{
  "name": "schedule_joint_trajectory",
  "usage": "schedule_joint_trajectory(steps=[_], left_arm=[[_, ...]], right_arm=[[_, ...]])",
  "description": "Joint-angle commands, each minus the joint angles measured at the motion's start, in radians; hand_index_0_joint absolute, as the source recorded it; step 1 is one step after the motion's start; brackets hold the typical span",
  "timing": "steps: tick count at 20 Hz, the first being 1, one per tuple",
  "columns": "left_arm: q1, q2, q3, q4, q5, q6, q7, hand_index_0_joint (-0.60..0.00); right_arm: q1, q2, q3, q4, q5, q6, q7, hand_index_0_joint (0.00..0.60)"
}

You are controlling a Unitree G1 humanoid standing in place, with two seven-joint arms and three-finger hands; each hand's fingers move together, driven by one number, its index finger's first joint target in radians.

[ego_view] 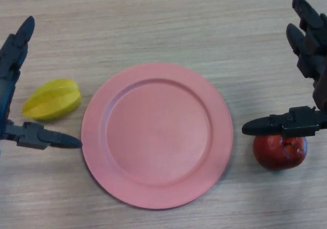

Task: Pick up the yellow starfruit and place it on the plate

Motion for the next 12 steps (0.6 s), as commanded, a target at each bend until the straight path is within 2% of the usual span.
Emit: schedule_joint_trajectory(steps=[1,5,9,10,11,12], left_arm=[[-0.059,0.078,0.058,0.029,0.026,-0.157,0.081,0.000],[-0.126,0.119,0.041,0.169,0.092,-0.166,0.135,0.000],[-0.154,0.131,0.005,0.258,0.176,-0.178,0.152,0.000],[-0.154,0.131,0.002,0.266,0.191,-0.180,0.159,-0.049],[-0.154,0.132,-0.001,0.276,0.213,-0.186,0.171,-0.199],[-0.153,0.133,-0.004,0.287,0.234,-0.189,0.182,-0.299]], right_arm=[[-0.024,-0.019,-0.049,-0.054,0.010,-0.160,-0.028,0.000],[-0.019,-0.018,-0.053,-0.068,0.025,-0.141,-0.031,0.000],[-0.006,-0.015,-0.061,-0.093,0.044,-0.133,-0.046,0.000],[-0.004,-0.014,-0.063,-0.097,0.049,-0.130,-0.047,0.000],[-0.005,-0.015,-0.064,-0.100,0.051,-0.127,-0.047,0.000],[-0.004,-0.017,-0.065,-0.102,0.051,-0.125,-0.047,0.000]])
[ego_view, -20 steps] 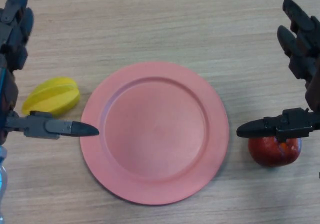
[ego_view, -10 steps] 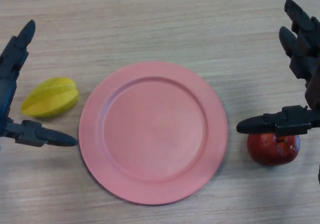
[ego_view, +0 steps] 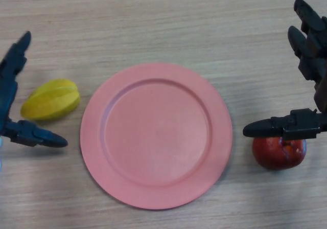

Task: Pick up the yellow starfruit and place it on the plate

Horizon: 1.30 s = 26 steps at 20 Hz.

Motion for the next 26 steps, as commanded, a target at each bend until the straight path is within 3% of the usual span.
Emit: schedule_joint_trajectory(steps=[1,2,3,8,13,17,21,26], left_arm=[[-0.031,0.067,0.050,-0.011,0.071,-0.135,0.108,-0.449],[-0.028,0.068,0.046,0.009,0.101,-0.148,0.125,-0.549],[-0.025,0.069,0.046,0.016,0.110,-0.164,0.132,-0.600],[-0.005,0.077,0.062,0.000,0.145,-0.207,0.162,-0.600],[0.036,0.068,0.086,-0.190,0.203,-0.184,0.172,-0.600],[0.070,0.003,0.023,-0.356,0.296,-0.184,0.129,-0.600],[0.110,-0.064,-0.069,-0.377,0.396,-0.216,0.036,-0.600],[0.122,-0.111,-0.128,-0.330,0.325,-0.194,-0.063,-0.600]], right_arm=[[-0.021,-0.020,-0.066,-0.067,0.050,-0.119,-0.040,0.000],[-0.022,-0.024,-0.072,-0.075,0.047,-0.111,-0.037,0.000],[-0.018,-0.026,-0.078,-0.082,0.046,-0.106,-0.034,0.000],[-0.014,-0.027,-0.083,-0.099,0.046,-0.102,-0.030,0.000],[-0.003,-0.022,-0.084,-0.116,0.050,-0.097,-0.034,0.000],[0.000,-0.025,-0.089,-0.121,0.043,-0.099,-0.034,0.000],[-0.001,-0.025,-0.089,-0.112,0.039,-0.111,-0.040,0.000],[0.000,-0.025,-0.089,-0.116,0.047,-0.100,-0.029,0.000]])
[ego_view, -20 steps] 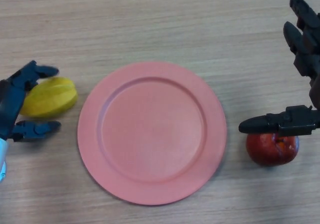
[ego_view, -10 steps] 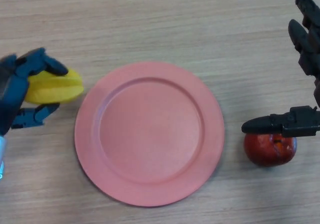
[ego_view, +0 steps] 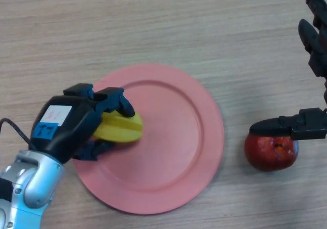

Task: Pick up the yellow starfruit and place it on the plate

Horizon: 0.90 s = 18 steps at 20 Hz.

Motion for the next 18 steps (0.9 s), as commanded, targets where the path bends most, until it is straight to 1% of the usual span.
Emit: schedule_joint_trajectory(steps=[1,2,3,4,5,6,7,8,10,11,12,14,15,16,17,18], left_arm=[[-0.025,-0.007,0.032,-0.076,-0.193,0.037,-0.047,-0.600],[-0.031,-0.009,0.033,-0.085,-0.227,0.058,-0.049,-0.600],[-0.035,-0.007,0.033,-0.089,-0.245,0.069,-0.048,-0.550],[-0.035,-0.007,0.033,-0.091,-0.248,0.074,-0.049,-0.450],[-0.032,-0.007,0.031,-0.092,-0.249,0.078,-0.046,-0.300],[-0.029,-0.006,0.030,-0.091,-0.243,0.073,-0.038,-0.200],[-0.027,-0.005,0.033,-0.096,-0.218,0.054,0.002,-0.050],[-0.028,-0.005,0.041,-0.113,-0.215,0.053,0.024,0.000],[-0.026,-0.002,0.057,-0.165,-0.245,0.060,0.035,0.000],[-0.022,-0.001,0.084,-0.227,-0.310,0.069,0.032,0.000],[-0.023,0.005,0.099,-0.247,-0.340,0.065,0.033,0.000],[-0.042,0.024,0.162,-0.284,-0.459,0.059,0.053,0.000],[-0.054,0.038,0.200,-0.272,-0.550,0.077,0.067,0.000],[-0.057,0.044,0.216,-0.258,-0.605,0.088,0.073,0.000],[-0.059,0.053,0.249,-0.215,-0.685,0.079,0.112,0.000],[-0.052,0.057,0.261,-0.209,-0.740,0.082,0.115,0.000]], right_arm=[[-0.016,-0.023,-0.056,-0.067,0.047,-0.107,-0.029,0.000],[-0.013,-0.022,-0.054,-0.068,0.045,-0.110,-0.028,0.000],[-0.011,-0.021,-0.053,-0.070,0.044,-0.109,-0.028,0.000],[-0.011,-0.021,-0.053,-0.071,0.045,-0.106,-0.027,0.000],[-0.010,-0.021,-0.054,-0.077,0.049,-0.098,-0.022,0.000],[-0.009,-0.022,-0.055,-0.081,0.050,-0.093,-0.019,0.000],[-0.011,-0.022,-0.055,-0.088,0.054,-0.087,-0.015,0.000],[-0.011,-0.022,-0.054,-0.090,0.054,-0.086,-0.013,0.000],[-0.012,-0.021,-0.054,-0.096,0.059,-0.078,-0.016,0.000],[-0.021,-0.024,-0.055,-0.105,0.063,-0.061,-0.018,0.000],[-0.020,-0.025,-0.052,-0.103,0.053,-0.066,-0.016,0.000],[-0.008,-0.021,-0.048,-0.101,0.033,-0.083,-0.009,0.000],[-0.010,-0.022,-0.054,-0.104,0.031,-0.079,-0.007,0.000],[-0.011,-0.023,-0.055,-0.104,0.031,-0.079,-0.007,0.000],[-0.014,-0.023,-0.056,-0.101,0.032,-0.084,-0.011,0.000],[-0.016,-0.024,-0.056,-0.099,0.030,-0.087,-0.012,0.000]])
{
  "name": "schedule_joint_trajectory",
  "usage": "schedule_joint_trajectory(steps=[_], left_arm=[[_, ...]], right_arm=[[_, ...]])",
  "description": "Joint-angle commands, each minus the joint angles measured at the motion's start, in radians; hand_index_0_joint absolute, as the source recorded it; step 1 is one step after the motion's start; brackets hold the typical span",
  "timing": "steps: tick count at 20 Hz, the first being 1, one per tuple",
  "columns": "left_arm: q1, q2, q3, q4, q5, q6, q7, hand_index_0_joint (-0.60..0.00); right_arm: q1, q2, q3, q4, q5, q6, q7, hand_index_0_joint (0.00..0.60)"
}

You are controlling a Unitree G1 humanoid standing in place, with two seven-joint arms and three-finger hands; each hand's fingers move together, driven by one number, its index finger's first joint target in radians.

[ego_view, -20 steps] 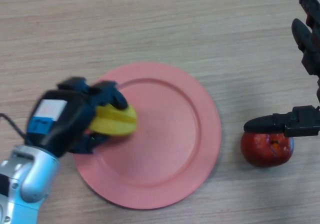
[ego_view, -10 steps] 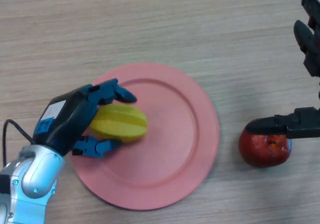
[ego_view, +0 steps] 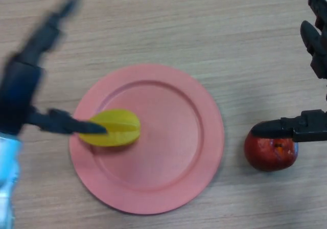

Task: Pick up the yellow starfruit and place it on the plate

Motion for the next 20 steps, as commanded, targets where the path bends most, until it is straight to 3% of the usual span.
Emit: schedule_joint_trajectory(steps=[1,3,5,7,13,20], left_arm=[[0.009,0.049,0.095,-0.059,-0.215,-0.020,0.028,0.000],[0.037,0.039,0.104,-0.087,-0.314,0.001,0.013,0.000],[0.050,0.039,0.113,-0.139,-0.439,0.136,-0.008,0.000],[0.046,0.040,0.114,-0.169,-0.468,0.210,-0.006,0.000],[0.058,0.026,0.082,-0.247,-0.374,0.282,0.000,0.000],[0.031,0.024,0.061,-0.230,-0.266,0.235,-0.008,0.000]], right_arm=[[-0.038,-0.027,-0.054,-0.060,0.025,-0.117,-0.019,0.000],[-0.035,-0.024,-0.053,-0.050,0.025,-0.133,-0.024,0.000],[-0.039,-0.020,-0.042,-0.044,0.036,-0.133,-0.033,0.000],[-0.059,-0.027,-0.039,-0.036,0.024,-0.136,-0.035,0.000],[-0.051,-0.026,-0.048,-0.026,0.039,-0.141,-0.033,0.000],[-0.052,-0.025,-0.040,-0.029,0.033,-0.137,-0.030,0.000]])
